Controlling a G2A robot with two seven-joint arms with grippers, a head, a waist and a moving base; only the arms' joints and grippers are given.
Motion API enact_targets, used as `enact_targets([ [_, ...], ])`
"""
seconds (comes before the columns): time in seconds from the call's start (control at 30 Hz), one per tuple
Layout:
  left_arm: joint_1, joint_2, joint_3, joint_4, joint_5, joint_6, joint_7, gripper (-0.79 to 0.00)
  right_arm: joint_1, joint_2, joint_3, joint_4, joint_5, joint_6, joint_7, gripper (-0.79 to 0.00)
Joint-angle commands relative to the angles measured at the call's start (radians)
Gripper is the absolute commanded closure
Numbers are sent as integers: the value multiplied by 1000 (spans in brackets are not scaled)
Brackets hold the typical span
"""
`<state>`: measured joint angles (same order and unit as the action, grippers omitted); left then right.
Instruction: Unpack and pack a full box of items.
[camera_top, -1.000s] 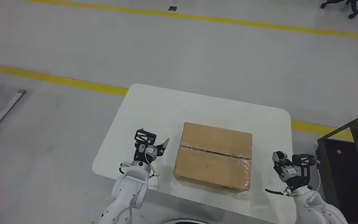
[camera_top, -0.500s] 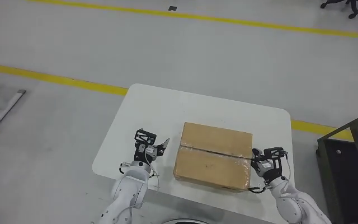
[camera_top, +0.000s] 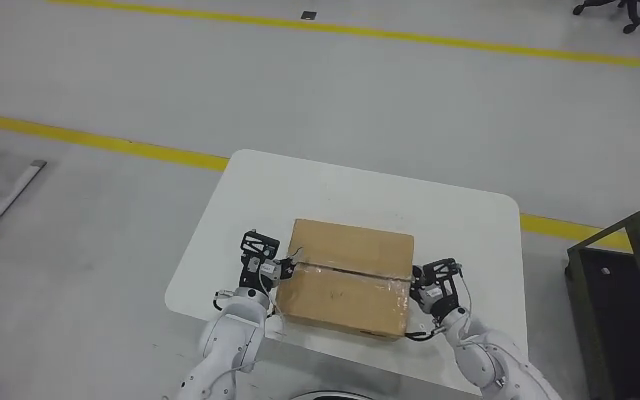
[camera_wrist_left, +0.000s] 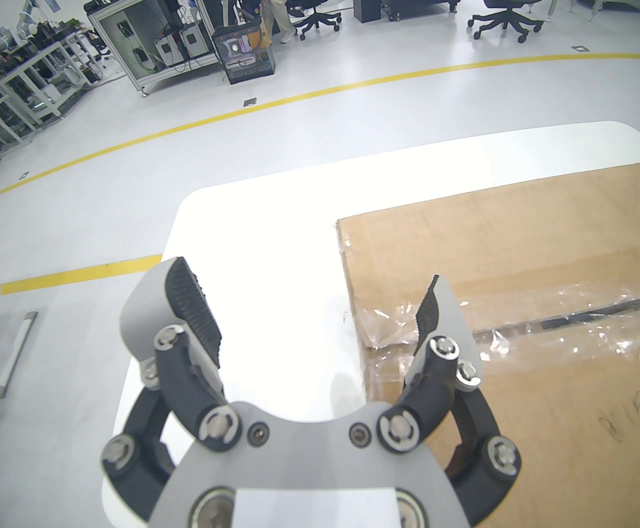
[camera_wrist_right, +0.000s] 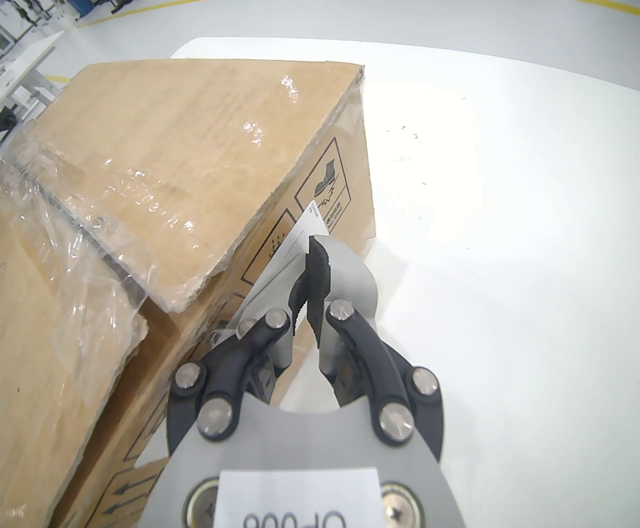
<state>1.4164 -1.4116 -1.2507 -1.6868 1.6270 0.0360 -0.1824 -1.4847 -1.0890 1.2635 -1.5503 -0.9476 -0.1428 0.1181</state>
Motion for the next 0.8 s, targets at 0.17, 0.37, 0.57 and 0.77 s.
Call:
enact_targets([
  [0.17,0,0,0,0,0,0,0,-785,44,-10,-11,24,-13,31,-14,0],
  [0.37,0,0,0,0,0,0,0,-785,-9,3,122,-56,-20,92,-62,0],
  [0.57,0,0,0,0,0,0,0,-785,-74,22,252,-119,-29,24,-55,0],
  [0.77,0,0,0,0,0,0,0,-785,-74,22,252,-119,-29,24,-55,0],
])
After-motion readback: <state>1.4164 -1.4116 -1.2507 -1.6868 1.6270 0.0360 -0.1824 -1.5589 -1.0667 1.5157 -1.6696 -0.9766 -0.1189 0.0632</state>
